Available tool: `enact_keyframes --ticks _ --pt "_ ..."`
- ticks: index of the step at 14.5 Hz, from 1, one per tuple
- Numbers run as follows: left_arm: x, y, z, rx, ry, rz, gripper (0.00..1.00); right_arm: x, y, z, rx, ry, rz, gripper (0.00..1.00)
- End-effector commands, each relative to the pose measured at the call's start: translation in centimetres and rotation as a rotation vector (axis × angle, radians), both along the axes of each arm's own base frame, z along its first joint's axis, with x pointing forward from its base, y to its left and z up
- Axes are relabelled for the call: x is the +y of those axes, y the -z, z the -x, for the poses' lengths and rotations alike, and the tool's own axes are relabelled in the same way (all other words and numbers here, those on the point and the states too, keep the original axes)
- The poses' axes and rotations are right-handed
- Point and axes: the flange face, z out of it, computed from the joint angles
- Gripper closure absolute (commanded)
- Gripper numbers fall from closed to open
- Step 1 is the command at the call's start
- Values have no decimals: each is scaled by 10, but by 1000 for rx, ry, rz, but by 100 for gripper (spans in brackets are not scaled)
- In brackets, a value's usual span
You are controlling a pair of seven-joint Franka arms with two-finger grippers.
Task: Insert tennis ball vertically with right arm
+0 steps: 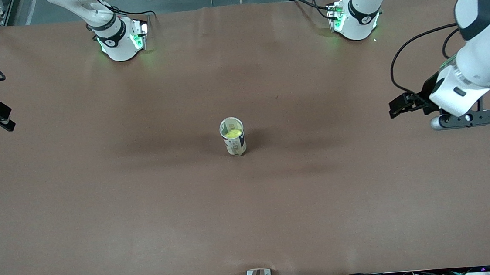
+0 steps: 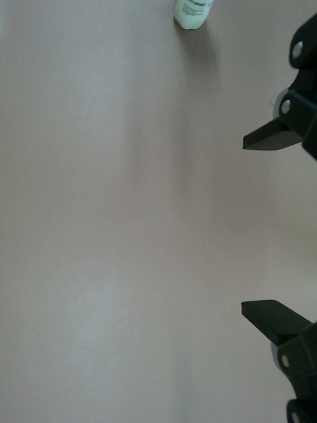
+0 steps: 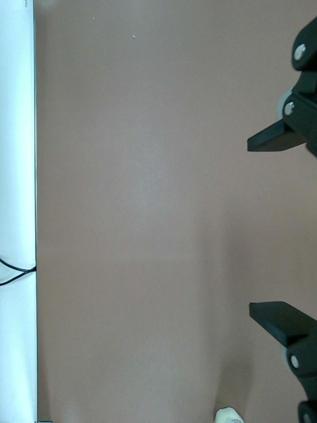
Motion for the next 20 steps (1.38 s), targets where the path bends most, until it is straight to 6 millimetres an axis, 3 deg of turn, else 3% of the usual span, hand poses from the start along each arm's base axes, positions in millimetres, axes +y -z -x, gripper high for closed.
enact_keyframes --ticks 1,5,9,14,20 --pt "3 -25 15 -13 36 -14 0 -4 -3 -1 2 3 9 0" --pt "5 -53 47 -27 48 -33 0 -4 -3 -1 2 3 9 0" --pt "3 -80 65 -62 52 -40 0 -4 -3 -1 2 3 8 0" --pt "7 -94 78 -73 75 -85 0 -4 -3 -1 2 3 8 0" --pt "8 -96 86 -24 59 -95 0 -4 -3 -1 2 3 8 0"
